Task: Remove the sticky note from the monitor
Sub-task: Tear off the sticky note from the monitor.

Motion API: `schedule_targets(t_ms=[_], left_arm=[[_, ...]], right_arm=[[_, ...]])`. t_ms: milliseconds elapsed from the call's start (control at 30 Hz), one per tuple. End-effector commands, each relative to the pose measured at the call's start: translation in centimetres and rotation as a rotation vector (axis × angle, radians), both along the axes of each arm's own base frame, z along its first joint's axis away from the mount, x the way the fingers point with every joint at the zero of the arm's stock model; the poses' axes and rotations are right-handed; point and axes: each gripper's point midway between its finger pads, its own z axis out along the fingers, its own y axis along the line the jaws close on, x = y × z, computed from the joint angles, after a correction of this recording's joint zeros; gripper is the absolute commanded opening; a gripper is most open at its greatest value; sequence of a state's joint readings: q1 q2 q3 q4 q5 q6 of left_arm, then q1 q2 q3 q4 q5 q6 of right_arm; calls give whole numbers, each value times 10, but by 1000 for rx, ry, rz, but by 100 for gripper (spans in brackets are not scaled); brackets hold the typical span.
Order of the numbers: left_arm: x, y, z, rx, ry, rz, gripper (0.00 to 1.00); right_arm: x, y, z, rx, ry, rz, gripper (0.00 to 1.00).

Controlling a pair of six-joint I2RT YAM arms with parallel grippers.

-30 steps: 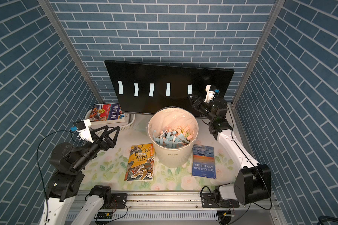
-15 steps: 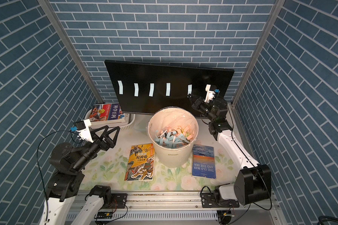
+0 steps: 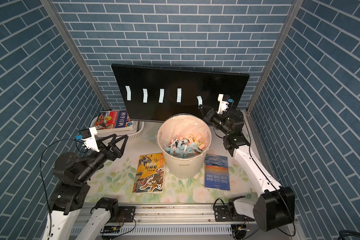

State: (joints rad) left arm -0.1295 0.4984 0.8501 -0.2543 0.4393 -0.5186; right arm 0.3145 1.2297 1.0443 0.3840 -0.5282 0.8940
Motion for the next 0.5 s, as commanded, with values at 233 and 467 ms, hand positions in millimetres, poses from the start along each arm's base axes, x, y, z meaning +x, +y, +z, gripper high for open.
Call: schedule_targets(t_ms=[233,467], left_arm=[[2,-10,-1,-54,9,-61,100],[5,-11,-5,-81,21,-69,100]], right_arm=[[-45,5,-15,-159,-36,44,0],[-66,10,-27,-276,-34,52,0]])
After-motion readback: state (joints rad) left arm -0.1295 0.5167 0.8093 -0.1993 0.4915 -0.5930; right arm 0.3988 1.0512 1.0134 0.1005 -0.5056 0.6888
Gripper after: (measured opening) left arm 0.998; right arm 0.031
